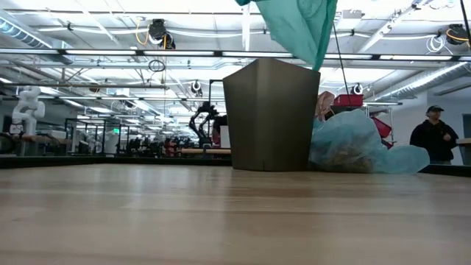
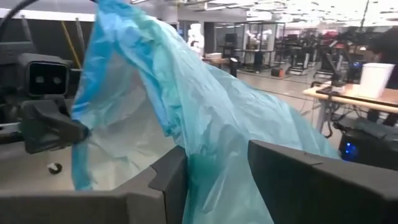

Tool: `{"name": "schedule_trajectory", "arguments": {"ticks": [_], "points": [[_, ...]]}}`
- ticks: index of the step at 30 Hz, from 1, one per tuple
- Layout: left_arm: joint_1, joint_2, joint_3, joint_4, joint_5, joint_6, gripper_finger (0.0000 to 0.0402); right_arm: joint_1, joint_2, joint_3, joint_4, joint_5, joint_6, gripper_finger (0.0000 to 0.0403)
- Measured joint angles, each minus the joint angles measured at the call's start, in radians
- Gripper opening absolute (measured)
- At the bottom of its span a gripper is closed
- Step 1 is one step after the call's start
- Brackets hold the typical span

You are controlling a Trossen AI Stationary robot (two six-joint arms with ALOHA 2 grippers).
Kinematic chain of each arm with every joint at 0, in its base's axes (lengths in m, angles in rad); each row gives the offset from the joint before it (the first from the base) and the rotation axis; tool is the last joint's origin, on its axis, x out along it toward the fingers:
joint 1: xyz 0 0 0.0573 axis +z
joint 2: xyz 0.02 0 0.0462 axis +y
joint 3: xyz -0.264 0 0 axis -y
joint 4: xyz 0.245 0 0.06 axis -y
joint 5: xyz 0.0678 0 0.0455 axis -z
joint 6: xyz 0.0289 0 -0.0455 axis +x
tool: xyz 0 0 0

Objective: Place trash/remove bag and relplace
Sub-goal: Insert the dark blue trash bag into the trash bin

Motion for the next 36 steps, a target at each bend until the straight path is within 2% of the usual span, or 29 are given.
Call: {"name": "schedule_trajectory", "arguments": {"ticks": [9, 14, 21, 27, 31, 36], "points": [[-0.003, 0.000, 0.000, 0.026, -0.006, -0.010, 0.0000, -0.038, 0.081, 0.000, -0.036, -0.017, 0.036, 0.0140], [-0.006, -0.007, 0.000, 0.060, -0.006, -0.032, 0.0000, -0.033, 0.144, -0.001, 0.068, -0.073, 0.031, 0.0126], [-0.006, -0.036, 0.001, 0.052, -0.013, -0.030, 0.0000, -0.046, 0.153, 0.000, 0.160, -0.055, -0.033, 0.0116], [-0.004, -0.040, 0.001, 0.042, -0.020, -0.024, 0.0000, -0.079, 0.172, 0.000, 0.063, 0.062, -0.080, 0.0116], [-0.004, -0.040, 0.001, 0.023, -0.021, -0.006, 0.0000, -0.090, 0.205, 0.000, -0.017, 0.061, -0.012, 0.0116], [-0.004, -0.040, 0.001, -0.012, -0.029, 0.002, 0.0000, -0.086, 0.229, -0.001, -0.238, 0.033, 0.053, 0.0116]]}}
